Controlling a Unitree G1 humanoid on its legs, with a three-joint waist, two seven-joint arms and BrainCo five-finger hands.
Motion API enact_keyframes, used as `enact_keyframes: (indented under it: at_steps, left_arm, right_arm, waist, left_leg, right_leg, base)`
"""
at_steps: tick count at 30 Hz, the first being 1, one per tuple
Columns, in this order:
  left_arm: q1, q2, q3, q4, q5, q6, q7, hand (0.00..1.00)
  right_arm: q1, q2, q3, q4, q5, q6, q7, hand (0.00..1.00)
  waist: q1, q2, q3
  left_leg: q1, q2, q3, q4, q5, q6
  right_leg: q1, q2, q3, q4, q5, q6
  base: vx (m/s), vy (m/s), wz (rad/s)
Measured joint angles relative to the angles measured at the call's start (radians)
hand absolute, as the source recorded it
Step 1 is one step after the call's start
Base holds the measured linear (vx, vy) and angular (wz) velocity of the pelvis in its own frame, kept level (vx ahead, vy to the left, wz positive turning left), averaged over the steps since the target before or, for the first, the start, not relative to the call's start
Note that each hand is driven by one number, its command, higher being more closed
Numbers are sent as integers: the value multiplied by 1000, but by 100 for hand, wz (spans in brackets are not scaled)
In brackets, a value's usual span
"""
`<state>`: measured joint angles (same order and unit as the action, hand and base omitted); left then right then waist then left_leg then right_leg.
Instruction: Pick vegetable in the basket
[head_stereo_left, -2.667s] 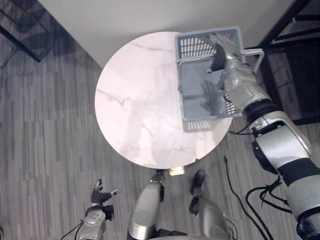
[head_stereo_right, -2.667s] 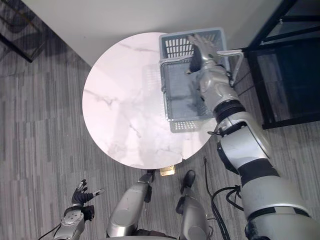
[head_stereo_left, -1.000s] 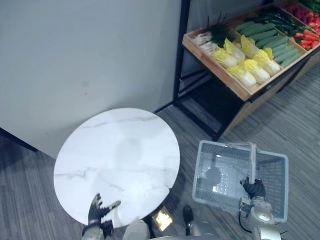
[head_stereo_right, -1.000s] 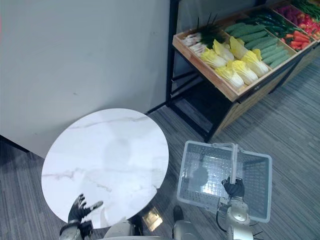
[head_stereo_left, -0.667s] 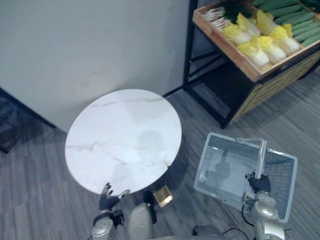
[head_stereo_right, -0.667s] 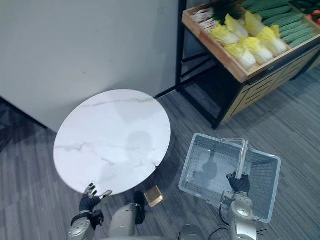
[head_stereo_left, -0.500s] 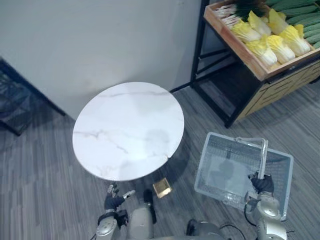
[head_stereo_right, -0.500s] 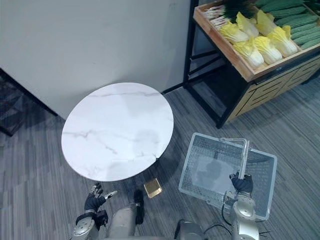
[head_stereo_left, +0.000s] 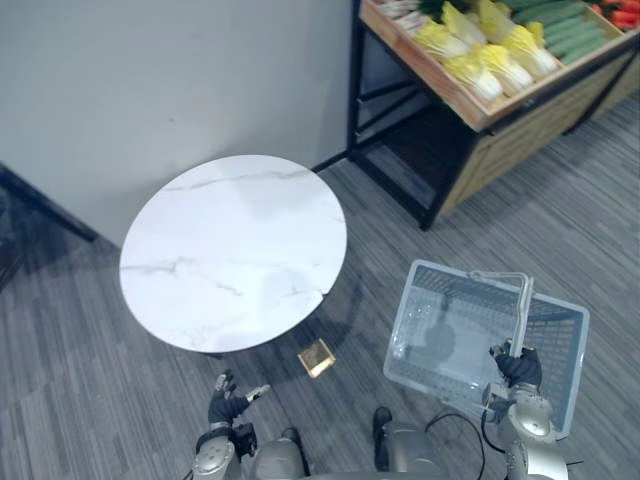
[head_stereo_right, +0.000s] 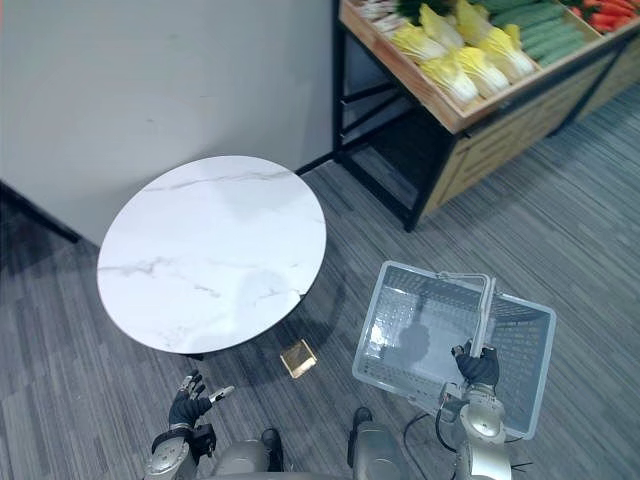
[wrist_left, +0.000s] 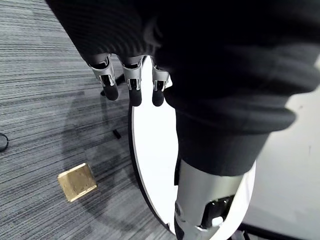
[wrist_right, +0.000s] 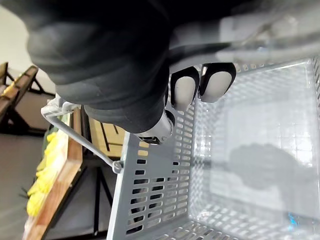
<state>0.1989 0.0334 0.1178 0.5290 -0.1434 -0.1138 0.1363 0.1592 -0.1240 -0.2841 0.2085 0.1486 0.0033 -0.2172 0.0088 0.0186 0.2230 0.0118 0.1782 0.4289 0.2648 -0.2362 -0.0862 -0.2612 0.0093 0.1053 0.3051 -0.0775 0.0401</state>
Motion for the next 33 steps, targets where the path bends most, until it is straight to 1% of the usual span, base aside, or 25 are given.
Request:
enact_keyframes:
  at_steps: [2, 4, 5, 7, 9, 10, 11, 12, 13, 14, 15, 16, 18, 20, 21, 22, 23, 24, 25, 27, 28, 29, 30, 31, 33]
  left_arm:
    - [-2, 8, 17, 2, 0, 0, 3, 0]
    - [4, 22, 31, 16, -1, 0, 16, 0]
    - [5, 30, 32, 25, -1, 0, 20, 0]
    - [-4, 55, 48, 47, -1, 1, 19, 0]
    - [-30, 55, 54, 75, -1, 1, 21, 0]
    - [-32, 66, 62, 78, 0, 1, 19, 0]
    - [-33, 67, 61, 84, 0, 1, 18, 0]
    - [-33, 66, 52, 94, 0, 3, 18, 0]
    - [-23, 66, 39, 92, 0, 2, 17, 0]
    - [-16, 64, 36, 92, -1, 3, 18, 0]
    - [-14, 62, 25, 89, -1, 3, 17, 0]
    - [-20, 63, 18, 87, -2, 2, 17, 0]
    - [-10, 69, 6, 72, -2, 2, 18, 0]
    - [7, 69, -4, 41, -2, 2, 18, 0]
    - [15, 68, -7, 26, -2, 2, 18, 0]
    - [17, 66, -7, 18, -2, 2, 19, 0]
    - [24, 74, -3, 12, -2, 2, 22, 0]
    - [21, 83, 1, 4, -2, 2, 22, 0]
    - [12, 94, 12, -18, -2, 1, 21, 0]
    - [7, 86, -5, -32, -2, 1, 19, 0]
    - [17, 94, -30, -32, -2, 2, 19, 0]
    - [17, 102, -43, -33, -2, 2, 19, 0]
    - [20, 114, -66, -41, -2, 9, 19, 0]
    - [21, 117, -73, -60, -2, 12, 21, 0]
    - [2, 117, -73, -71, -2, 10, 23, 0]
  right_arm:
    - [-34, -5, 1, 46, -2, -2, 0, 100]
    - [-81, -17, 10, 131, -3, -4, -1, 100]
    - [-101, -22, 10, 165, -3, -5, -2, 100]
    - [-133, -28, 11, 210, -5, -4, -1, 100]
    - [-133, -56, 11, 230, -8, -2, 0, 100]
    - [-131, -61, 12, 240, -13, 5, 1, 100]
    - [-126, -63, 12, 241, -14, 6, 1, 100]
    - [-107, -69, 19, 240, -16, 6, 0, 100]
    - [-88, -75, 32, 240, -17, 5, -2, 100]
    - [-86, -75, 43, 240, -22, 5, -4, 100]
    - [-92, -72, 53, 237, -24, 4, -17, 100]
    - [-99, -69, 54, 237, -24, 4, -23, 100]
    - [-99, -53, 58, 237, -24, 4, -24, 100]
    - [-99, -56, 68, 237, -28, 5, -25, 100]
    - [-100, -66, 71, 237, -39, 6, -26, 100]
    - [-100, -76, 72, 237, -43, 6, -29, 100]
    - [-113, -74, 89, 251, -45, 6, -40, 100]
    - [-113, -73, 100, 244, -45, 6, -41, 100]
    - [-124, -75, 101, 238, -47, 6, -39, 100]
    - [-128, -69, 106, 240, -71, 7, -33, 100]
    - [-128, -50, 120, 241, -86, 7, -22, 100]
    - [-124, -39, 131, 241, -92, 7, -18, 100]
    - [-114, -21, 150, 241, -99, 8, -14, 100]
    - [-110, -8, 167, 241, -106, 9, -12, 100]
    - [-121, -6, 187, 240, -124, 9, 6, 100]
  waist:
    - [-17, -6, 3]
    - [-19, -13, 1]
    - [-17, -16, -1]
    - [-23, -12, -1]
    - [-35, 13, 2]
    - [-49, 16, 2]
    - [-51, 18, 3]
    - [-54, 18, 4]
    - [-42, 17, 7]
    - [-33, 11, 11]
    - [-12, 7, 15]
    - [7, 5, 18]
    - [31, -1, 24]
    - [40, 4, 30]
    - [46, 8, 30]
    - [59, 18, 28]
    - [99, -1, 22]
    - [97, -26, 16]
    - [87, -57, 13]
    - [87, -65, 13]
    - [83, -64, 15]
    - [78, -64, 16]
    - [62, -60, 19]
    - [57, -57, 20]
    - [53, -47, 22]
  left_leg:
    - [20, 15, 84, -4, -20, 2]
    - [68, 47, 205, -12, -33, -14]
    - [91, 47, 252, -14, -39, -24]
    - [111, 48, 278, -17, -31, -39]
    - [133, 74, 284, 15, -30, -40]
    - [130, 112, 273, 113, -23, -32]
    - [118, 137, 255, 182, -12, -13]
    - [93, 187, 201, 358, 49, 80]
    - [45, 224, 114, 533, 209, 181]
    - [17, 222, 55, 607, 239, 175]
    - [-73, 185, -58, 720, 127, 103]
    - [-176, 118, -162, 762, 52, 90]
    - [-291, 36, -256, 684, -10, 71]
    - [-366, -30, -296, 480, -11, 62]
    - [-387, -73, -315, 288, 18, 24]
    - [-386, -80, -334, 160, 58, -2]
    - [-371, -110, -317, 152, 145, 75]
    - [-377, -132, -309, 154, 123, 78]
    - [-387, -170, -298, 184, 76, 118]
    - [-349, -197, -276, 213, 7, 145]
    - [-277, -209, -270, 203, -28, 162]
    - [-236, -214, -270, 196, -42, 172]
    - [-147, -216, -273, 186, -71, 185]
    - [-59, -215, -276, 152, -89, 191]
    - [42, -206, -284, 77, -90, 193]
  right_leg:
    - [-13, -60, -169, -16, -10, -70]
    - [-7, -178, -477, 16, -6, -94]
    - [-4, -215, -577, 34, -4, -98]
    - [-24, -196, -577, 34, 39, -76]
    - [-42, -148, -518, 44, 26, -72]
    - [-29, -126, -489, 58, 1, -75]
    - [-11, -114, -477, 60, -10, -75]
    - [36, -90, -447, 51, -30, -79]
    - [92, -67, -405, 31, -48, -88]
    - [116, -68, -366, 20, -55, -89]
    - [140, -55, -302, 7, -84, -112]
    - [160, -54, -256, 3, -101, -109]
    - [218, -56, -209, -29, -116, -91]
    - [278, -62, -186, -67, -137, -66]
    - [298, -67, -166, -76, -161, -44]
    - [306, -63, -147, -76, -175, -31]
    - [326, -77, -83, -93, -193, -6]
    - [331, -102, -74, -106, -197, 4]
    - [324, -141, -71, -82, -215, 37]
    - [274, -172, -47, 112, -229, 94]
    - [191, -182, -27, 364, -168, 213]
    - [147, -184, -20, 497, -129, 234]
    - [86, -185, -29, 703, -128, 221]
    - [30, -186, -71, 791, -159, 150]
    - [-70, -185, -157, 730, -193, 65]
  base:
    - [-66, 83, -133]
    - [6, 16, -165]
    - [99, -48, -189]
    - [163, -101, -142]
    - [271, -193, -115]
    - [285, -166, -100]
    - [306, -178, -92]
    - [316, -184, -104]
    - [321, -172, -115]
    - [322, -46, -144]
    - [305, 61, -141]
    - [307, 105, -129]
    - [394, 134, -89]
    - [442, 207, -55]
    - [359, 215, -39]
    - [577, 336, -98]
    - [563, 286, -78]
    - [688, 310, -55]
    - [688, 283, 11]
    - [495, 206, -7]
    - [438, 177, -18]
    - [680, 226, -3]
    - [596, 109, 9]
    - [602, 81, 6]
    - [585, 15, 1]
